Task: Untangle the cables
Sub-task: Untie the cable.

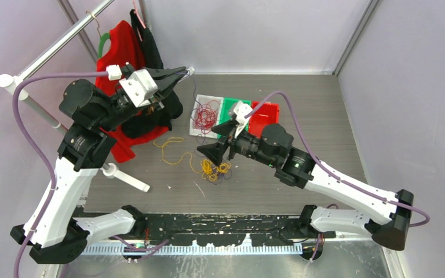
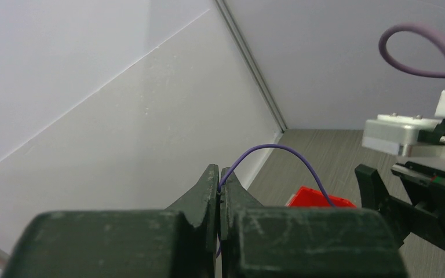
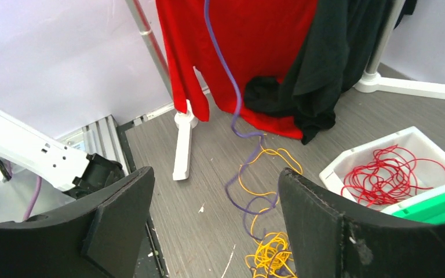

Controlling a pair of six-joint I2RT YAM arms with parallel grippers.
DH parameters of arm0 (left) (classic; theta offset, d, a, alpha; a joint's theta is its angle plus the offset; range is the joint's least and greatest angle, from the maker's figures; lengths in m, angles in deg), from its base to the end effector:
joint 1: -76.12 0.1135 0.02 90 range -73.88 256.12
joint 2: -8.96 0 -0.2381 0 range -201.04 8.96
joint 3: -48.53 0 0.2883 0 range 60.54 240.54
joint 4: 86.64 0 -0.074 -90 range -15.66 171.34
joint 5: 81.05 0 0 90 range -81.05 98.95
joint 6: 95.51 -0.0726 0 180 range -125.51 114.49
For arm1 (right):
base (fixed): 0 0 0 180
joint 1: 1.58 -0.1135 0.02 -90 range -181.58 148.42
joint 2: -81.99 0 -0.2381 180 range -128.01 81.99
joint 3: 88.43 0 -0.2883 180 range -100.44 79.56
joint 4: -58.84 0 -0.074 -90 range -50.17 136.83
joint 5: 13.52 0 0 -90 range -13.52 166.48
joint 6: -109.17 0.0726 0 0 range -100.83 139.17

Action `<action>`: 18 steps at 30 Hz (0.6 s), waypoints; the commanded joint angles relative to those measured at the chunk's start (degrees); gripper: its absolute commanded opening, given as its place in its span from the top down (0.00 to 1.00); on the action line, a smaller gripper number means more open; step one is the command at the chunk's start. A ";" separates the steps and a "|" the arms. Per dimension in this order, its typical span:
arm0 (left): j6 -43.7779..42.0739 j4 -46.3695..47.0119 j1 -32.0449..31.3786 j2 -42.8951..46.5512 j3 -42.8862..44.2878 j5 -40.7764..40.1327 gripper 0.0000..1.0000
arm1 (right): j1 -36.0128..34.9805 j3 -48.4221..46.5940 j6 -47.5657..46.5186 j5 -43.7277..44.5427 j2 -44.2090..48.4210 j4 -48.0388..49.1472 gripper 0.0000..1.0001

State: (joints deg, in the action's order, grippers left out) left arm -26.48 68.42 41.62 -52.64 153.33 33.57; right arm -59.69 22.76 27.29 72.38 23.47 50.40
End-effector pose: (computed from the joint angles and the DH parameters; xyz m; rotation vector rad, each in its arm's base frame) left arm 0.1888 -0.1665 0.5642 0.9090 0.9241 -0.4711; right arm 0.1676 0.2793 0.3728 -0.7386 1.4427 0.9625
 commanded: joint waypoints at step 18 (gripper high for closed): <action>15.69 -5.68 -0.30 2.26 -2.09 5.13 1.00 | 0.11 -10.44 -5.92 7.85 -12.23 10.13 0.28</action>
State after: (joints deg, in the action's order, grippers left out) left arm -18.72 66.03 41.62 -50.67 150.23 34.71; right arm -59.62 13.87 22.80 79.27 11.05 53.76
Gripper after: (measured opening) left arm 0.010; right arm 0.713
